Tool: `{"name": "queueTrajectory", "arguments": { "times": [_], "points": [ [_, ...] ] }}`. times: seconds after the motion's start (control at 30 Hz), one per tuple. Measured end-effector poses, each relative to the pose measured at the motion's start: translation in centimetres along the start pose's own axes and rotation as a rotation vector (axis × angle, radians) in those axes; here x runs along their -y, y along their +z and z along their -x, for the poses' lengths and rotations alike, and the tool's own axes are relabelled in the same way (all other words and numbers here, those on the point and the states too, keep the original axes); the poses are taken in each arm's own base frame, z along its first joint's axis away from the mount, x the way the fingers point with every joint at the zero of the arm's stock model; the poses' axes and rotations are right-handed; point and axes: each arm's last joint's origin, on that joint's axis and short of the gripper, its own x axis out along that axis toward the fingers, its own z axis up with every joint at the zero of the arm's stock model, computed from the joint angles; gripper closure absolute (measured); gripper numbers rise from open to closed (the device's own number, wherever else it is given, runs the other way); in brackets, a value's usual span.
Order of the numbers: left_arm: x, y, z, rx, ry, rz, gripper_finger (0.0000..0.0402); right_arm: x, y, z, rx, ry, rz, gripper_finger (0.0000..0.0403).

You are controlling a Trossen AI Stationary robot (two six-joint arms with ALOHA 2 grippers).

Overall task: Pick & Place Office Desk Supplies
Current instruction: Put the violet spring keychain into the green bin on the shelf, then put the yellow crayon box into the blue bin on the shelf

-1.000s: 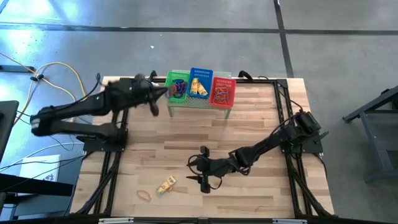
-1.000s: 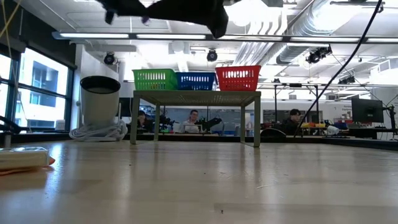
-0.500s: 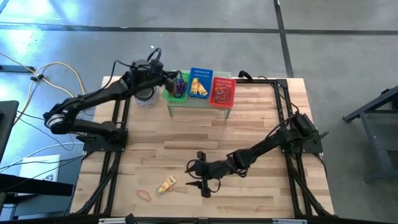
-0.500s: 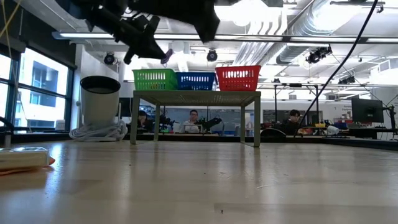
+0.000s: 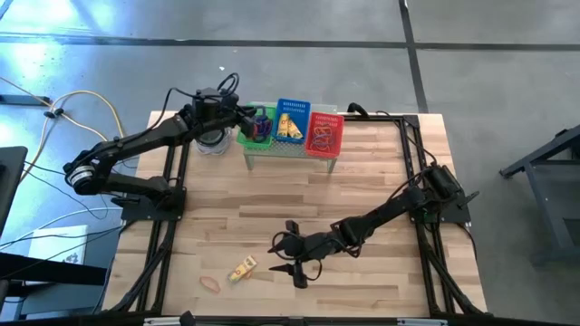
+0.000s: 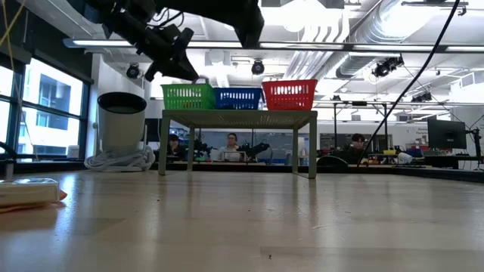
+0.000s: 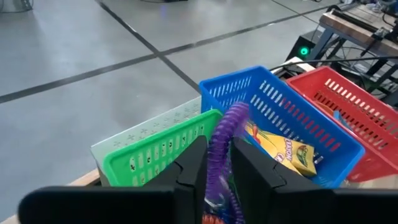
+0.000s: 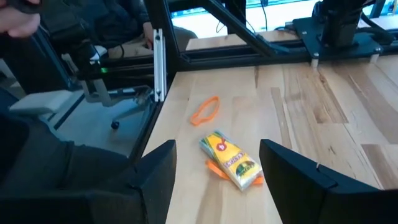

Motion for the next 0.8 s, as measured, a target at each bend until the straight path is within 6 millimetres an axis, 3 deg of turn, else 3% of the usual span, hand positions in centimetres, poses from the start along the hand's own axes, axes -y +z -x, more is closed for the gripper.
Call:
{"name": "queueTrajectory", "arguments": {
  "times": [0.43, 0.8],
  "points": [
    [0.5, -0.1, 0.3, -0.005, -0.014, -0.019, 0.0286, 0.0, 0.0, 0.0, -0.003, -0.001, 0.010, 0.0184],
    [3.1, 0.4, 3.3, 0.043, -0.134, -0.143, 0.0284, 0.0, -0.1, 0.0, -0.011, -0.003, 0.012, 0.0184]
  ]
}}
